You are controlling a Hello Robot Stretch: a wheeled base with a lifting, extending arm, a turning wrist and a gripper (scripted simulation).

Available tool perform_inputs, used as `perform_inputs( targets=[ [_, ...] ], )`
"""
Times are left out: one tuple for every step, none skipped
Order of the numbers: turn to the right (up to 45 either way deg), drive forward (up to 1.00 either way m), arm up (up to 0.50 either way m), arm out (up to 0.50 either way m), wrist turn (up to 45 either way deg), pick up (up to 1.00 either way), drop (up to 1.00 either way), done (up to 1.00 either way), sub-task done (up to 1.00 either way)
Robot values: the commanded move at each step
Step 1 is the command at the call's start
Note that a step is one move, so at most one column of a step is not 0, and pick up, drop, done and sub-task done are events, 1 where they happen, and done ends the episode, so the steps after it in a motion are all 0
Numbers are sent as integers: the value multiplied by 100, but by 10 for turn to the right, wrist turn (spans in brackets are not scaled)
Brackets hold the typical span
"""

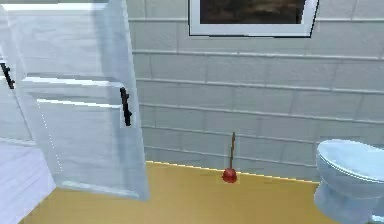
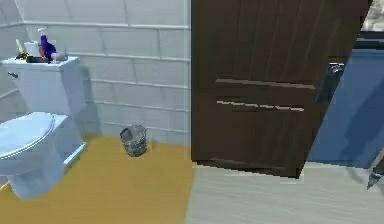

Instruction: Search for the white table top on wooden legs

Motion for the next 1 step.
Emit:
perform_inputs(
  targets=[
    [450, 0, 0, 0, 0, 0, 0, 0, 0]
  ],
)
